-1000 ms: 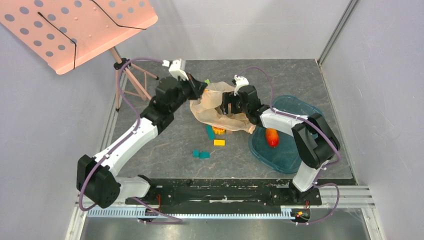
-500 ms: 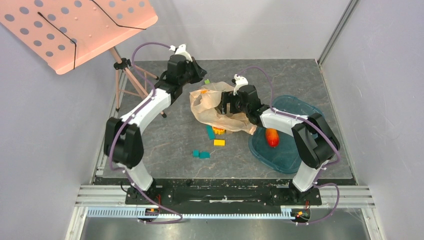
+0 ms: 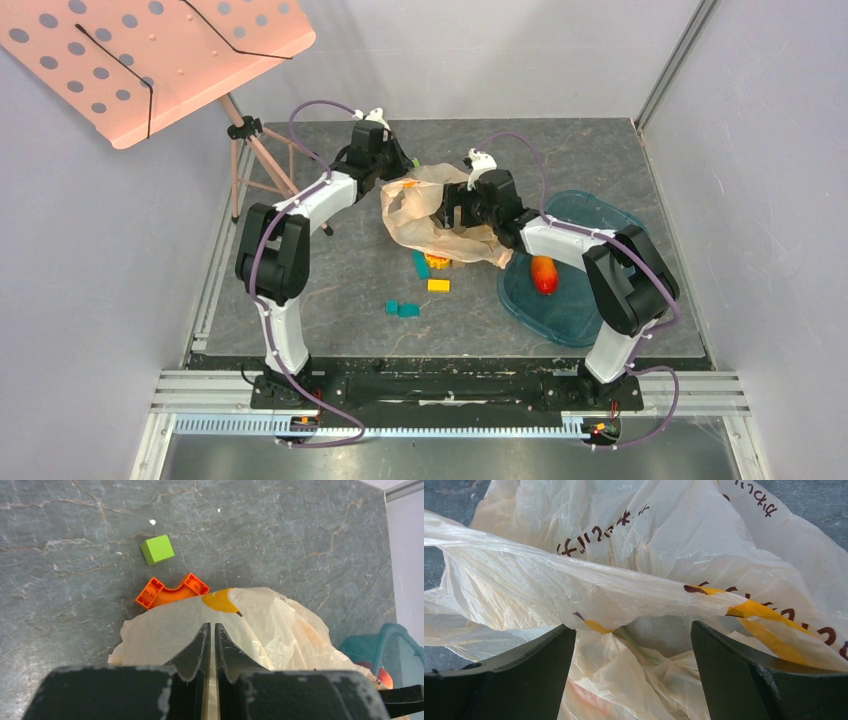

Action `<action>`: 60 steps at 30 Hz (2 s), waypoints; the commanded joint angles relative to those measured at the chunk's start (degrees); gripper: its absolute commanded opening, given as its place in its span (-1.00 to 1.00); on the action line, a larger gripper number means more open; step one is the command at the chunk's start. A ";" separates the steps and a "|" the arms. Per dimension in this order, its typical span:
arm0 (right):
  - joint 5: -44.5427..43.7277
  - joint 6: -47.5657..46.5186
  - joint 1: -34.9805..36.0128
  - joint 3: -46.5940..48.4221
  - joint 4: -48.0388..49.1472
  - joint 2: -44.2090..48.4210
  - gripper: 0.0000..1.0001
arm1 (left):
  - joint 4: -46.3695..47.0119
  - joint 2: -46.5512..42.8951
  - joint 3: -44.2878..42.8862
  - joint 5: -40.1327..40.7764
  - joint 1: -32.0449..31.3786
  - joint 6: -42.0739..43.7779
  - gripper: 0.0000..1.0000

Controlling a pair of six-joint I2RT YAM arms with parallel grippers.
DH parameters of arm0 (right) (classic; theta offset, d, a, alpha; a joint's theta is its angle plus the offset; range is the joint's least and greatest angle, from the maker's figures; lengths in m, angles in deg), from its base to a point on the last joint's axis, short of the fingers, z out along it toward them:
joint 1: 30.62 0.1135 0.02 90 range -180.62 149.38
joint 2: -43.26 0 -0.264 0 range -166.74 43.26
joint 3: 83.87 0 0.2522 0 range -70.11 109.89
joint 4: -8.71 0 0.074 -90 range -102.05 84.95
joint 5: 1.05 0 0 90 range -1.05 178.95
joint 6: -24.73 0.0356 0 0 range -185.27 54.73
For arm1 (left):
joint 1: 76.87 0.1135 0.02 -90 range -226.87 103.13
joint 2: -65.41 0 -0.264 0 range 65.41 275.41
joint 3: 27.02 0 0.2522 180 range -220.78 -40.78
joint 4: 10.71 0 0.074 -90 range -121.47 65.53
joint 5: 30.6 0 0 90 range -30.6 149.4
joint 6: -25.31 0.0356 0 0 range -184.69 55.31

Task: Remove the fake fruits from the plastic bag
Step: Adjust the plastic bag at the center of the board.

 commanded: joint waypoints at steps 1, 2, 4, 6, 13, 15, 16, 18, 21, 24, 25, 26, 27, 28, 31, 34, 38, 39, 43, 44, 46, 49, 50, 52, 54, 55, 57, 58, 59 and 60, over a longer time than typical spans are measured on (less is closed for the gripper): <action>1.35 -0.92 -0.34 2.51 1.67 -1.20 0.81 | 4.31 0.67 2.89 -2.21 -1.23 1.27 -0.78; 1.30 -1.04 -0.36 2.61 1.65 -1.31 0.85 | 4.60 0.74 3.44 -2.30 -1.32 1.14 -0.78; 1.36 -1.34 -0.40 2.95 1.57 -1.74 0.96 | 5.34 0.98 5.00 -2.50 -1.41 0.97 -0.79; 1.65 -1.75 -0.46 3.71 1.31 -2.59 0.96 | 5.86 1.33 5.81 -2.82 -1.51 0.94 -0.79; 2.42 -3.64 -0.53 6.48 1.42 -5.86 0.96 | 6.41 2.26 7.27 -5.03 -2.03 1.69 -0.82; 2.47 -4.29 -0.53 7.26 1.42 -6.65 0.96 | 7.34 2.23 8.09 -6.08 -2.27 1.79 -0.82; 2.69 -4.49 -0.54 7.60 1.47 -7.03 0.96 | 7.74 2.21 8.40 -6.61 -2.32 1.86 -0.82; 3.60 -4.78 -0.60 8.17 1.60 -8.02 0.96 | 8.32 2.51 8.62 -8.18 -2.53 1.89 -0.82; 4.88 -4.76 -0.53 8.93 2.28 -9.11 0.96 | 8.42 3.26 8.27 -10.20 -3.18 2.58 -0.84; 5.23 -4.74 -0.54 9.44 2.55 -9.69 0.96 | 8.42 3.81 8.35 -11.50 -3.78 3.18 -0.84; 5.13 -4.69 -0.52 9.46 2.55 -9.78 0.96 | 8.42 4.00 8.35 -11.97 -3.94 3.45 -0.85; 5.11 -4.71 -0.54 9.48 2.36 -9.73 0.96 | 8.42 4.11 8.35 -12.63 -4.05 3.68 -0.85; 5.05 -4.67 -0.53 9.50 2.00 -9.45 0.96 | 8.42 4.29 8.39 -13.00 -4.25 3.98 -0.88; 4.80 -4.69 -0.55 9.49 1.41 -9.04 0.96 | 8.42 4.34 8.59 -12.99 -4.31 3.95 -0.91; 3.45 -5.01 -0.54 7.25 0.90 -5.71 0.96 | 8.72 4.23 9.43 -12.25 -4.33 3.37 -0.96; 1.31 -6.37 -0.44 4.32 0.70 -1.09 0.96 | 9.02 4.20 9.96 -12.11 -4.32 2.89 -0.96; -0.16 -7.60 -0.47 2.37 -0.42 3.75 0.96 | 9.56 4.13 10.66 -12.00 -4.36 2.34 -0.96; -0.31 -7.77 -0.41 2.11 -0.51 4.69 0.96 | 9.69 4.05 10.99 -11.91 -4.34 2.23 -0.96; -0.39 -8.33 -0.49 1.51 -0.61 7.02 0.96 | 10.42 3.05 12.48 -11.54 -4.32 1.50 -0.96; -0.40 -8.47 -0.44 1.47 -0.92 7.50 0.96 | 10.51 2.65 12.93 -11.20 -4.33 1.36 -0.96; -0.61 -8.75 -0.49 0.97 -1.27 8.33 0.96 | 10.70 1.40 13.81 -10.16 -4.23 1.10 -0.96; -1.43 -9.08 -0.45 -0.69 -1.42 10.35 0.96 | 10.52 -1.59 15.23 -7.81 -3.82 0.36 -0.96; -1.57 -9.32 -0.44 -1.16 -1.54 11.16 0.96 | 10.46 -2.70 15.58 -7.30 -3.59 0.09 -0.96; -2.32 -9.93 -0.44 -2.16 -1.96 12.98 0.96 | 9.89 -5.12 16.32 -5.81 -2.91 -0.24 -0.96; -3.32 -10.44 -0.44 -2.86 -2.69 15.05 0.96 | 9.11 -7.45 16.70 -4.36 -2.29 -0.40 -0.96; -3.54 -10.67 -0.46 -3.22 -2.97 16.18 0.96 | 8.52 -8.52 16.70 -3.91 -2.03 -0.55 -0.96; -4.75 -11.07 -0.50 -4.09 -3.42 18.28 0.96 | 7.62 -10.13 16.75 -3.78 -1.60 -0.73 -0.96; -5.10 -11.33 -0.47 -4.51 -3.59 19.42 0.96 | 7.31 -10.84 16.85 -3.89 -1.41 -0.80 -0.96; -5.49 -11.40 -0.44 -4.96 -3.76 20.38 0.96 | 7.07 -11.71 17.01 -4.15 -1.22 -0.95 -0.96; -5.84 -11.52 -0.44 -5.48 -3.94 21.60 0.96 | 6.89 -12.37 17.05 -4.84 -1.02 -1.06 -0.96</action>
